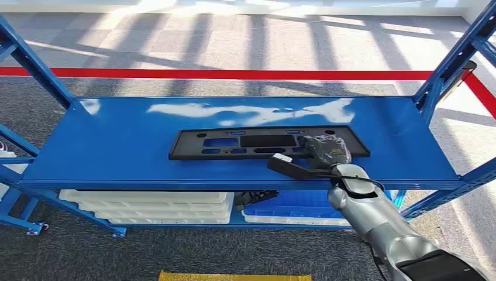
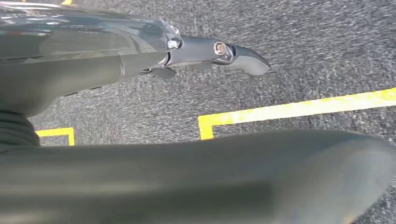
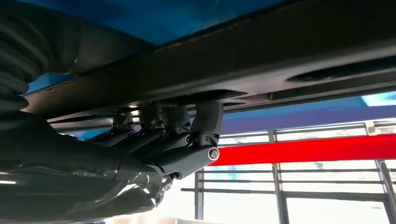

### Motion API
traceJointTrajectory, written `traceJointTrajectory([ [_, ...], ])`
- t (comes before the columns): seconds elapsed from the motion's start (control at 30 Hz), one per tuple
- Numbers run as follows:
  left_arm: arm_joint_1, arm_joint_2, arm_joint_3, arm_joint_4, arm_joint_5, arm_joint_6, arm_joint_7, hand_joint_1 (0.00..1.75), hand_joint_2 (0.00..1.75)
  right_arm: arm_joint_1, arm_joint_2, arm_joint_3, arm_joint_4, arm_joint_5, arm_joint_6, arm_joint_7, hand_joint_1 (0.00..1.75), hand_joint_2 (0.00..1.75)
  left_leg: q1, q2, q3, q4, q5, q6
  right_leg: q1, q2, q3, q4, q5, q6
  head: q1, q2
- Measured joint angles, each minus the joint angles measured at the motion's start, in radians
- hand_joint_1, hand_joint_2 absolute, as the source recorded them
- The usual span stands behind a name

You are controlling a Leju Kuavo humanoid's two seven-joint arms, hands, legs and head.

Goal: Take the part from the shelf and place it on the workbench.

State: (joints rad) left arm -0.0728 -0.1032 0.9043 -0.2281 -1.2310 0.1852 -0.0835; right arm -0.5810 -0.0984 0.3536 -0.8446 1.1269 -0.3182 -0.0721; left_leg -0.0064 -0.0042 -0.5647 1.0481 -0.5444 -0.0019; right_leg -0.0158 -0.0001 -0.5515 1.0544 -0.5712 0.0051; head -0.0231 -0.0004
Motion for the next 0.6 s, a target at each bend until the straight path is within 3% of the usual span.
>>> traceJointTrajectory([
  [0.53, 0.002, 0.000, 0.033, 0.000, 0.013, 0.004, -0.027, 0.00, 0.00, 0.108, -0.022, 0.064, -0.351, 0.117, -0.031, 0.067, 1.75, 1.75, 0.000, 0.000, -0.001, 0.000, 0.000, 0.000, 0.000, 0.001, -0.001, 0.000, 0.000, 0.000, 0.000, 0.000],
  [0.6, 0.003, 0.000, 0.037, 0.000, 0.013, 0.005, -0.055, 0.00, 0.87, 0.122, -0.032, 0.068, -0.398, 0.121, -0.034, 0.072, 1.75, 1.75, 0.000, 0.000, -0.001, 0.000, 0.000, 0.000, 0.000, 0.001, -0.001, 0.000, 0.000, 0.000, 0.000, 0.000],
])
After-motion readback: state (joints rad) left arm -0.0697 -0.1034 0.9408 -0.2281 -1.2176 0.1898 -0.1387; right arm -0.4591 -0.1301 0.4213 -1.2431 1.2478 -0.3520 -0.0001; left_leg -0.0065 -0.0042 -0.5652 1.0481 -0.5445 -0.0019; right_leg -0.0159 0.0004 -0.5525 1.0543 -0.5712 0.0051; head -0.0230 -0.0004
